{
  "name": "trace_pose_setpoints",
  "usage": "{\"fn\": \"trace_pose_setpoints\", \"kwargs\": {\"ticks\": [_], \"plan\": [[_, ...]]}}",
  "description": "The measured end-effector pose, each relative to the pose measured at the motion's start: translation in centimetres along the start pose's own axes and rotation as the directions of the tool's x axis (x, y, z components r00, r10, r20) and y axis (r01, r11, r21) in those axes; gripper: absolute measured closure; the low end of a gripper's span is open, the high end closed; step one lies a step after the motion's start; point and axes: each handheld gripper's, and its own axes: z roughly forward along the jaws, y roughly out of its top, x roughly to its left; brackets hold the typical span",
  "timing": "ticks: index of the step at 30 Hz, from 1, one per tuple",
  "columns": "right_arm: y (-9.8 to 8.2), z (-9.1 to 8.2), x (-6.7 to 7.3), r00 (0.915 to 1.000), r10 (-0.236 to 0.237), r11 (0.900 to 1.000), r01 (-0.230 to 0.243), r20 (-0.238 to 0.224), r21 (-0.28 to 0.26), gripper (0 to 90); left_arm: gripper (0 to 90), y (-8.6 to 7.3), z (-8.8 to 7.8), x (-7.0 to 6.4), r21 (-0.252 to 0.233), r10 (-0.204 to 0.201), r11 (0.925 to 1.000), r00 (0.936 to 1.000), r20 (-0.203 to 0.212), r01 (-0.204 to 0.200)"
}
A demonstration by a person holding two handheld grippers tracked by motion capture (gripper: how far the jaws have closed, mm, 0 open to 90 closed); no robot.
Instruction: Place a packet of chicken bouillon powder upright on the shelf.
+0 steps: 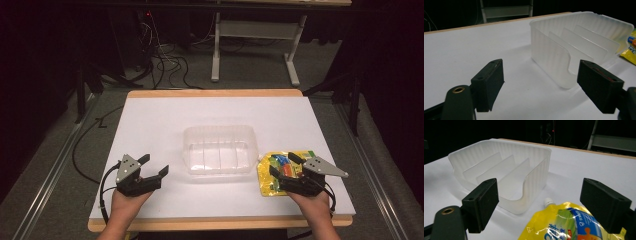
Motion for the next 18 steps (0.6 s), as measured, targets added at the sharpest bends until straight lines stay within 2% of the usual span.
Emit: {"fn": "trace_pose_setpoints", "kwargs": {"ticks": [11,18], "plan": [[-0.35,-0.39,-0.33,0.9999,-0.007,1.0,0.007,0.011,0.012,16.0,22.4,-0.21,0.36,0.05,0.026,0.003,0.9996,1.0,0.006,-0.004],[-0.91,-0.65,-0.86,0.999,-0.016,0.999,0.014,0.042,0.049,16.2,22.4,-0.16,0.72,-0.13,0.034,0.007,0.9994,0.9997,0.025,-0.008]]}}
